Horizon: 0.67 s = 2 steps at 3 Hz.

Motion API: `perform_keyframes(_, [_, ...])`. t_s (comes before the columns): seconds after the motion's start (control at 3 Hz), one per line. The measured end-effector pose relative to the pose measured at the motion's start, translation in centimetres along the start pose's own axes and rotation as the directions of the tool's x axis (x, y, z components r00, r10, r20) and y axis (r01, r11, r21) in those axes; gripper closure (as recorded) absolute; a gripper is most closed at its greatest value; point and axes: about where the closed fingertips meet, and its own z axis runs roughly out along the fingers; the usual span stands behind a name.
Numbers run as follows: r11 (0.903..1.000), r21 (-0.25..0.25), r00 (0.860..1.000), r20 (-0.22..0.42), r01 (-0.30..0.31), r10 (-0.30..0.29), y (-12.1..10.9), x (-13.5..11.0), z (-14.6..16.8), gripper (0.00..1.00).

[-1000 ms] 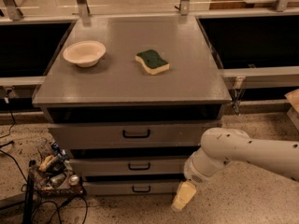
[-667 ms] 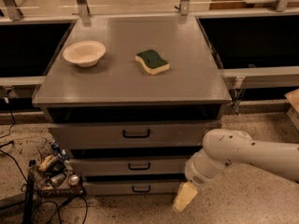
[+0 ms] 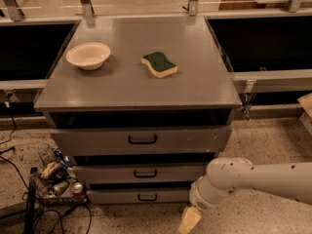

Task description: Open bottom drawer

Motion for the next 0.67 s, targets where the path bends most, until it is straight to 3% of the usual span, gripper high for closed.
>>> perform_keyframes(0.67, [0.9999, 0.006, 1.000, 0.023, -0.011, 0.011, -0.5, 0.0, 1.1, 0.00])
